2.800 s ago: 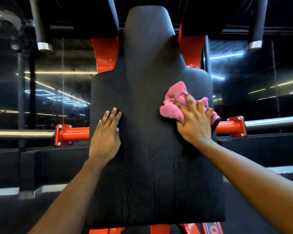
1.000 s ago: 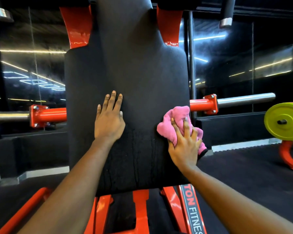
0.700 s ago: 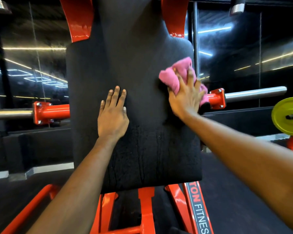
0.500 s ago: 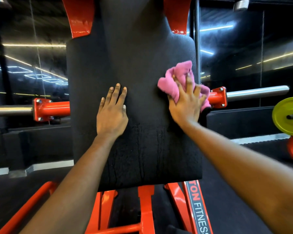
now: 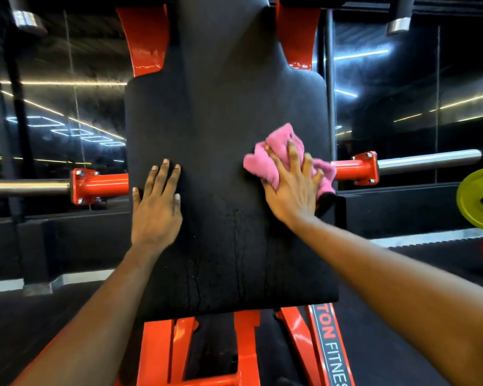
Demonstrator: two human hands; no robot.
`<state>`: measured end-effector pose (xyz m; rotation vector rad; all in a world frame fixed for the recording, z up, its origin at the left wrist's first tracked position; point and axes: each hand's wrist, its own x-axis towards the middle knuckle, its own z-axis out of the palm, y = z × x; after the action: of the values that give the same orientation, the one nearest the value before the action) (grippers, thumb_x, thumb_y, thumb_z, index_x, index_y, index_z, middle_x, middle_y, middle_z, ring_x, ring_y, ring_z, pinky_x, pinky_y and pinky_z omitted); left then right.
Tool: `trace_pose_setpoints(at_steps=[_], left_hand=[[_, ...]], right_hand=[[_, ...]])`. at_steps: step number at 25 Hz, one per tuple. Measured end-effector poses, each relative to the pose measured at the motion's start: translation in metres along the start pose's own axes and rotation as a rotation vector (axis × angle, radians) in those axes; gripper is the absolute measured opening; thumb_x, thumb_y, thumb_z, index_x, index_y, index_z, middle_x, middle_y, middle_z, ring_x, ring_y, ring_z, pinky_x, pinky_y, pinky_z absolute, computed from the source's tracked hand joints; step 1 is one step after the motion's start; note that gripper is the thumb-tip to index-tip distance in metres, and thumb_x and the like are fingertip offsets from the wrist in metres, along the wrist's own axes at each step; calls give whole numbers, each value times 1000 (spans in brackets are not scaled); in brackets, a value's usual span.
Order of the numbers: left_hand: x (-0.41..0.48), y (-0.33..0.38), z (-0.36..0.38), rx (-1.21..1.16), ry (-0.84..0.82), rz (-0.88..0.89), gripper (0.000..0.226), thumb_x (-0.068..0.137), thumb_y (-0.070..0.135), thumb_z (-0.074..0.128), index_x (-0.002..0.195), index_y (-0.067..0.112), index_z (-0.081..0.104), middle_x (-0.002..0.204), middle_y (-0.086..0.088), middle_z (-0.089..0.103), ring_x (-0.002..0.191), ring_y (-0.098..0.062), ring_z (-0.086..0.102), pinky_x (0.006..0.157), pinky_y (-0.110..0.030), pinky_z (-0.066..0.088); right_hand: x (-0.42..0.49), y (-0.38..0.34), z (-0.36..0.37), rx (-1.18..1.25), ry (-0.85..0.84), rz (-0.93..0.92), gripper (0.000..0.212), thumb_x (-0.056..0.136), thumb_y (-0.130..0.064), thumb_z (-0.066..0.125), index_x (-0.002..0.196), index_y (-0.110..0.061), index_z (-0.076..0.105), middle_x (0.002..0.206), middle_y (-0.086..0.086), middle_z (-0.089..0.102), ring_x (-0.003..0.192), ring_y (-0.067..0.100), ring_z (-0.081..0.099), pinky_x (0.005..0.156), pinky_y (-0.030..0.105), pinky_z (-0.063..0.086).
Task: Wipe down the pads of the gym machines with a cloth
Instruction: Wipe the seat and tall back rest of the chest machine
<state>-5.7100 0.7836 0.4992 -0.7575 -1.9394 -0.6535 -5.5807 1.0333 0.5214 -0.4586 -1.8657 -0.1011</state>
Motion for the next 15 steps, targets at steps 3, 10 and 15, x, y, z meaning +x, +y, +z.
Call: trace_pose_setpoints(at_steps=[3,10,15], left_hand=[[-3,-9,1,-38,-11,32,65,99,16,45,158,31,21,166,15,7,154,-10,4,120,-59,17],[-3,-12,-3,-74,-41,37,64,100,15,43,158,31,20,166,15,8,153,-10,4,121,-57,16],[-1,-28,-14,-67,-52,43,60,102,17,42,158,28,23,167,12,9,154,-10,5,123,-52,16]], right_hand=[[17,-15,8,3,52,8,66,94,-53,51,155,-45,26,166,1,18,140,36,29,103,61,34],[-127,-8,45,-39,-55,-234,78,84,-44,56,157,-42,29,167,3,21,142,36,32,91,53,40],[-34,-21,20,11,-72,-205,74,89,-44,54,157,-46,25,167,1,17,139,35,23,104,65,32]])
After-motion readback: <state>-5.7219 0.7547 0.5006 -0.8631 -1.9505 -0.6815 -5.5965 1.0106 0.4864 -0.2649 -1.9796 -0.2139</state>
